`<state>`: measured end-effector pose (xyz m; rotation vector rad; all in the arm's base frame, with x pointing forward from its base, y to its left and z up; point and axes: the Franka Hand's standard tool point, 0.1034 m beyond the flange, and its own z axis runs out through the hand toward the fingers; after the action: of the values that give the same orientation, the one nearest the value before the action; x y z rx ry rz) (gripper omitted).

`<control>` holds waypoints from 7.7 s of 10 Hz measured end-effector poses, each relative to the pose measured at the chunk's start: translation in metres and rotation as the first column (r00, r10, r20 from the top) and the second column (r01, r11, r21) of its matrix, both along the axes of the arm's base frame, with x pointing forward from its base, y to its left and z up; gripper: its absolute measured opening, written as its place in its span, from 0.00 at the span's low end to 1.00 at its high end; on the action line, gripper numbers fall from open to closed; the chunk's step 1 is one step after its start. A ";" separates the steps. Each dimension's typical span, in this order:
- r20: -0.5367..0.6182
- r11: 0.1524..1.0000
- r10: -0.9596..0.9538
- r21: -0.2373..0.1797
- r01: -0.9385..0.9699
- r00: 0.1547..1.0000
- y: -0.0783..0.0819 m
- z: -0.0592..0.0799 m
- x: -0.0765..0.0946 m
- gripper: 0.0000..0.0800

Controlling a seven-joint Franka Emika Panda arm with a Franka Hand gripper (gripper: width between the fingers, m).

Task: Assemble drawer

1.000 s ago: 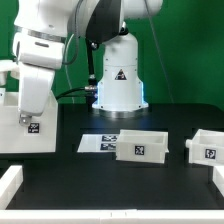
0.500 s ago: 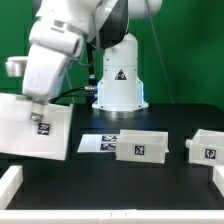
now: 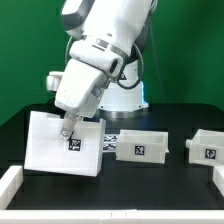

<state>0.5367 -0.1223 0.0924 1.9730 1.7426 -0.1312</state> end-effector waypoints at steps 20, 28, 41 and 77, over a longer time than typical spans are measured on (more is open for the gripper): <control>-0.029 0.962 -0.191 -0.207 0.181 0.981 -0.002 -0.003 -0.007 0.08; -0.089 0.891 -0.272 -0.399 0.216 0.958 -0.014 0.022 -0.003 0.08; 0.055 0.775 -0.248 -0.587 0.232 0.967 -0.029 0.010 0.004 0.08; 0.167 0.613 -0.177 -0.752 0.242 0.970 0.050 -0.003 0.041 0.81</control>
Offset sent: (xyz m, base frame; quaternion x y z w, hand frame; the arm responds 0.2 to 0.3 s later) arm 0.0148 -0.0029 0.0069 0.0388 0.0103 0.0156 0.9991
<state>0.5779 -0.0728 0.0891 1.4689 1.0883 -0.7481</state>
